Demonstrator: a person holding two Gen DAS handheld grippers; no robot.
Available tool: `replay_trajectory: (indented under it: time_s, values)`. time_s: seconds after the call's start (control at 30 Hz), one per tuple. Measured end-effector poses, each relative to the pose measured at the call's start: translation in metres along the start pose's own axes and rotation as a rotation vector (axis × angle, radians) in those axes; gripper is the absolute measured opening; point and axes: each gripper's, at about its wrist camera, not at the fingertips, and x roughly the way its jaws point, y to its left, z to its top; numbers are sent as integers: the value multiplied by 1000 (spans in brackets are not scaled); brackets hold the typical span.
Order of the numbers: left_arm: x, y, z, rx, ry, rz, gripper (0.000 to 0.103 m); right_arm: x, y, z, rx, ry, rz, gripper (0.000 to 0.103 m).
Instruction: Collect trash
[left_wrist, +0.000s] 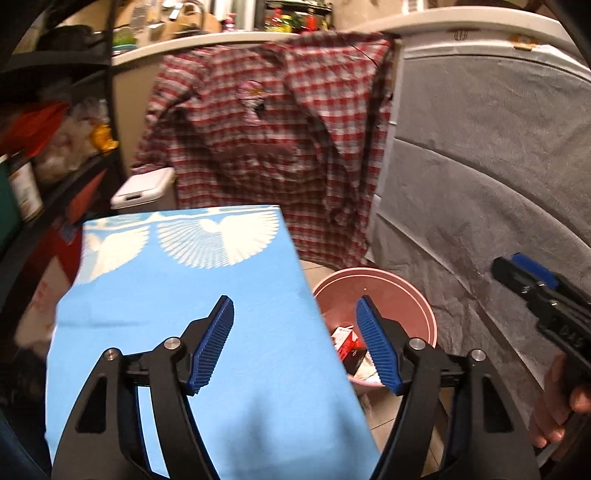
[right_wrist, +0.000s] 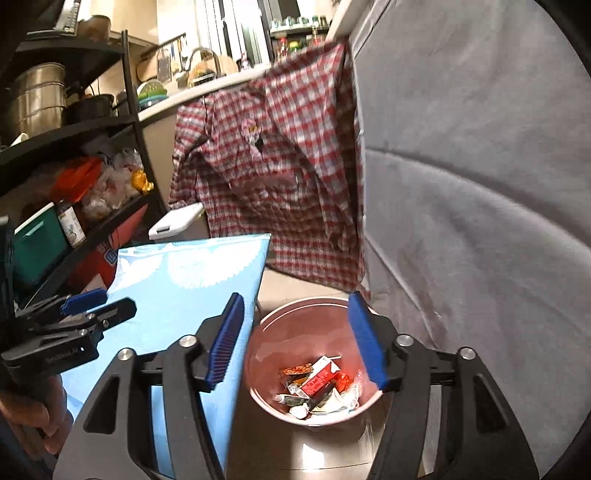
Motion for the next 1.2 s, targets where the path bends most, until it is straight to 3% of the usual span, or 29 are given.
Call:
replay_trajectory:
  time_s: [0.1,0.17,0.27,0.43,0.5,0.7,1.2]
  values:
    - [-22,-2,-13,-22,-23,25,79,-21,4,-8,-14,-20,-15,77]
    - [-39,-4,-22,-29,-51,35,84,-34,8,-16,-33,-27,-46,91]
    - [-56,-9,-34,-24,-70,57,88,-51,16,-27,-68,-46,-86,97]
    - [-84,-13,-58,-20,-76,48,89,-86,25,-47,-115,-74,-133,98]
    - [-96,-12,-66,-23,-84,50,96,-97,24,-52,-100,-75,-139,98]
    - [-122,-9,-84,-21,-121,93,95,-130,19,-70,-28,-103,-117,98]
    - [-122,0,-97,-71,-74,143,95,-123,25,-73,-42,-70,-126,98]
